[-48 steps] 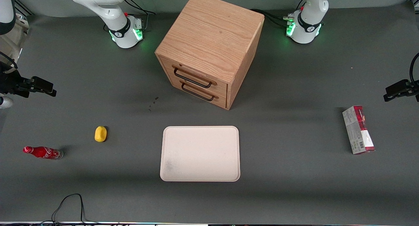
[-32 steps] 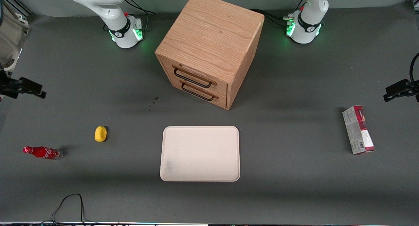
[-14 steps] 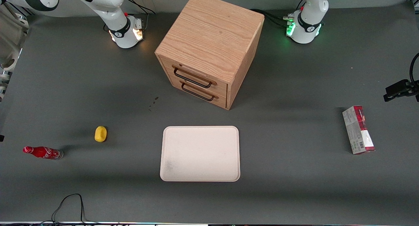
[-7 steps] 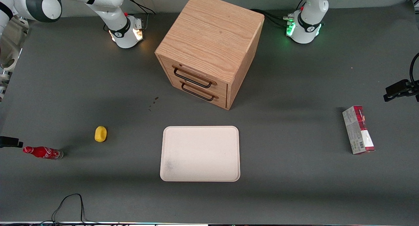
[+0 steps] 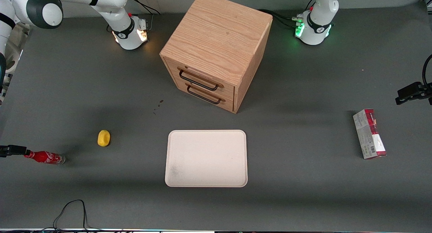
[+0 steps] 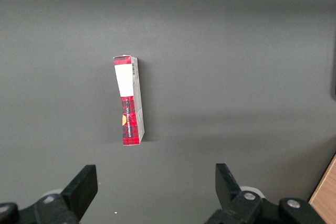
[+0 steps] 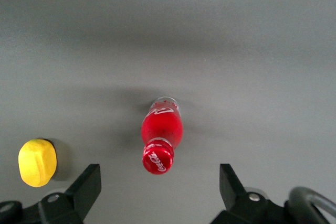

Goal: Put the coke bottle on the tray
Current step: 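Lower the open right gripper over the red bottle's body, then close the right gripper around the red bottle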

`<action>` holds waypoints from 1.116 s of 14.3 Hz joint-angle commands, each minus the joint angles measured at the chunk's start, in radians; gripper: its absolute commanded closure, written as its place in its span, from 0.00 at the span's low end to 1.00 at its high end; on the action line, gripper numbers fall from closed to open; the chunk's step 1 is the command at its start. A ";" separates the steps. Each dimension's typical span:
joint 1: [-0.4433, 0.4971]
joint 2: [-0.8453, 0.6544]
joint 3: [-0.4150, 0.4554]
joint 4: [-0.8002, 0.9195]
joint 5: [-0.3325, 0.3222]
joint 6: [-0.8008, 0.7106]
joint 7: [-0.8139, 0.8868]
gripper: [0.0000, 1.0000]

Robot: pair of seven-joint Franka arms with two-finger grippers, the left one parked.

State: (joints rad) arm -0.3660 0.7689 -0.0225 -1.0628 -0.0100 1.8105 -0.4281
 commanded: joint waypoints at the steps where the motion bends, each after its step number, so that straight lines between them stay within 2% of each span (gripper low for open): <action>1: -0.002 0.000 0.003 -0.043 0.025 0.053 -0.029 0.00; 5: -0.007 -0.003 0.004 -0.118 0.028 0.133 -0.032 0.00; 12: -0.007 -0.008 0.003 -0.144 0.027 0.142 -0.052 0.02; 15: -0.007 -0.010 0.001 -0.141 0.025 0.142 -0.105 0.51; 16: -0.008 -0.010 0.001 -0.141 0.027 0.142 -0.121 0.64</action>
State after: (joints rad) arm -0.3675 0.7783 -0.0208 -1.1859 -0.0038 1.9426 -0.4896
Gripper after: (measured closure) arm 0.269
